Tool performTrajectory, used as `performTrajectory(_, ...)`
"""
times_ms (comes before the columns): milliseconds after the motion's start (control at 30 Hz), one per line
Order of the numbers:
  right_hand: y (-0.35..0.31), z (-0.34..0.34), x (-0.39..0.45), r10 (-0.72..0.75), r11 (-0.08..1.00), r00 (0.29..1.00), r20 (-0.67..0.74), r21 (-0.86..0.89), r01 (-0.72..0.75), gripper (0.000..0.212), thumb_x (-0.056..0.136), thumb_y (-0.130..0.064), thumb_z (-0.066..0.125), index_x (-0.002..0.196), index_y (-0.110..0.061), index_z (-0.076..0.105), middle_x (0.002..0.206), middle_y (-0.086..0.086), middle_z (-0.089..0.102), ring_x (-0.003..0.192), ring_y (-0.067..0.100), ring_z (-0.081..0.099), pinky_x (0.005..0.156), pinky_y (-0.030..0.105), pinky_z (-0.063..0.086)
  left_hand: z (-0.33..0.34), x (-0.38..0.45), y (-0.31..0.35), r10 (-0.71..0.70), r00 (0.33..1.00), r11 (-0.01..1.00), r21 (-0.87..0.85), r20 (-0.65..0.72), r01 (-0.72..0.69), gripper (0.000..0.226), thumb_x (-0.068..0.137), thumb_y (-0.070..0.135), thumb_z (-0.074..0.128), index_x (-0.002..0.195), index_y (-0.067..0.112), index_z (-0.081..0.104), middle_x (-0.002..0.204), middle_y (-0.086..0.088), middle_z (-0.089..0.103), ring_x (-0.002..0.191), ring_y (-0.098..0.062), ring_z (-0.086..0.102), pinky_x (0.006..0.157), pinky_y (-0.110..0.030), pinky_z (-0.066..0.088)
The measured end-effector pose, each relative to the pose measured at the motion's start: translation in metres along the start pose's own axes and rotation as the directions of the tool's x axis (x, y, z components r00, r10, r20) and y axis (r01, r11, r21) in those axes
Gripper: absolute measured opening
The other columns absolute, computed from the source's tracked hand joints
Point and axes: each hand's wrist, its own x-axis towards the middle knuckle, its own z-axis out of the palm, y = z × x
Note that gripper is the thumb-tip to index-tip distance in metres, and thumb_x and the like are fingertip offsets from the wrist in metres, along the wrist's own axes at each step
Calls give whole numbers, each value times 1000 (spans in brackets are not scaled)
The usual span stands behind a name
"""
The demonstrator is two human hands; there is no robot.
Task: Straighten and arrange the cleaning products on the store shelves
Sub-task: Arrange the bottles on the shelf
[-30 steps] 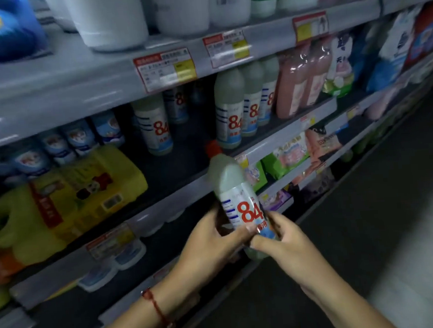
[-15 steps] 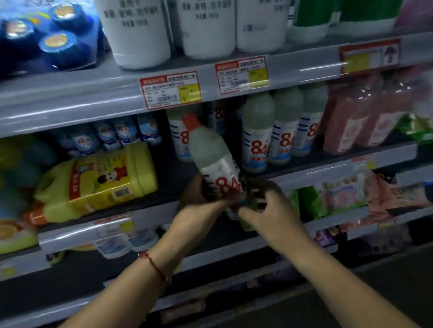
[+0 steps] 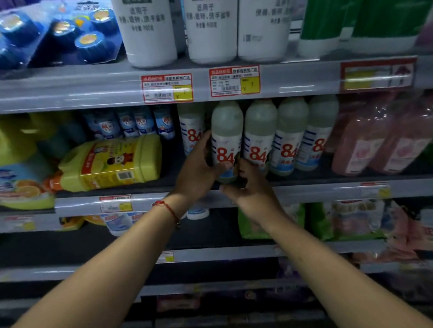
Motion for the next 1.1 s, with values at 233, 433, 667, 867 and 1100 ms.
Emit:
performTrajectory(233,4,6,0,-48,997,999,-24,-61,47,71,88,-21,68,152,-27,38,146,-6,44,130,3,41,93,0,31,14,-5,-18,37,996,999,23,-81,-36,73,95,5,70,156,19,32,152,0,52,140,-11,49,114,-47,45)
performTrajectory(433,1,3,-13,-119,988,992,-43,-100,115,66,90,-11,69,150,-20,42,140,-12,41,124,-6,38,94,-6,27,11,-17,-19,-37,998,944,326,-42,48,74,95,40,62,160,32,26,155,3,48,142,-14,46,112,-44,46)
performTrajectory(667,-29,9,-25,-197,750,890,412,-521,408,72,99,-33,57,160,-25,20,168,-5,15,155,14,1,123,25,0,-58,-94,-7,-47,994,606,788,-102,110,60,93,39,60,150,22,48,145,-7,56,128,-30,56,101,-46,51)
performTrajectory(867,-74,74,-18,-220,646,778,588,-510,568,73,101,-41,50,161,-25,12,170,-3,5,156,17,-6,124,31,-8,-147,-159,-27,-123,971,369,899,-205,236,69,90,41,68,151,16,47,152,-20,46,135,-43,48,107,-59,43)
performTrajectory(1100,-133,198,-23,-242,561,689,683,-481,674,81,100,-49,49,161,-28,-1,170,-4,1,156,19,-8,125,37,1,-266,-214,-43,-140,898,267,857,-417,440,75,90,61,47,151,17,47,155,-22,44,139,-44,45,112,-61,39)
